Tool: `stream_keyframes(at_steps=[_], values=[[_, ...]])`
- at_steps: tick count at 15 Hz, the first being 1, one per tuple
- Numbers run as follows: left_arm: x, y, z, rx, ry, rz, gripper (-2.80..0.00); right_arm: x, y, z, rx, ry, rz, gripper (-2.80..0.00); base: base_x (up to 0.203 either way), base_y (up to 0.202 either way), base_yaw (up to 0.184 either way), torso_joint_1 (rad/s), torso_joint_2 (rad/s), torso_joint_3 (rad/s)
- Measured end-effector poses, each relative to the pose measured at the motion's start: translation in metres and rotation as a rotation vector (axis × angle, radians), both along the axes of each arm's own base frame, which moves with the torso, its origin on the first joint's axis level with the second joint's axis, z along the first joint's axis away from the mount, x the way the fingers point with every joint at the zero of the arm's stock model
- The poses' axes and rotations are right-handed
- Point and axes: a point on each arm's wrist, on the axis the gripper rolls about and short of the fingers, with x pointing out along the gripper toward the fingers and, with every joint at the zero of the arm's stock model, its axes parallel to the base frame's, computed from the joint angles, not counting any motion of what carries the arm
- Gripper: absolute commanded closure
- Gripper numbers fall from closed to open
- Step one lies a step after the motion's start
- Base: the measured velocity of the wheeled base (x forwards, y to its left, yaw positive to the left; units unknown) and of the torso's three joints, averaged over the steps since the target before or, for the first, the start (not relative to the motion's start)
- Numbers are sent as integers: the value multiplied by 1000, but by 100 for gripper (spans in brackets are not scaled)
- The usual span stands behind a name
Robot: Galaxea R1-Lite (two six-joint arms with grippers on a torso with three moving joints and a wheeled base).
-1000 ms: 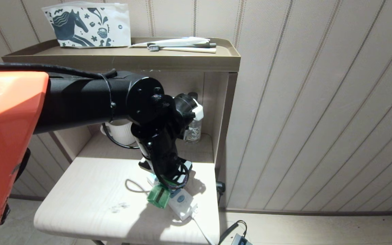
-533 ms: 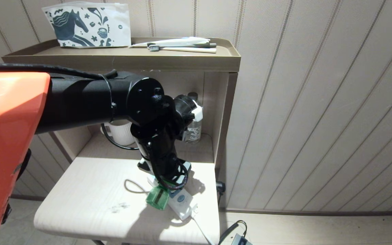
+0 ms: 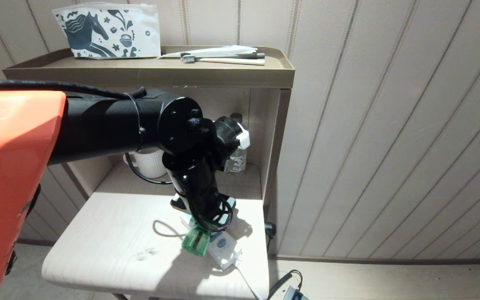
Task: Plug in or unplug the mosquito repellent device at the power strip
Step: Insert the plug into the socket
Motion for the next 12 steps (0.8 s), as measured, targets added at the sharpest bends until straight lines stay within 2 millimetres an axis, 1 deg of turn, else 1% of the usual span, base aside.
stream_keyframes(at_steps=[8,12], values=[[2,-1,-5,11,9,1,0,0,0,0,0,0,0,0,0,0,0,0,0,0],[4,-8,-10,4,-11,-9,0,0,0,0,0,0,1,0,0,0,0,0,0,0]])
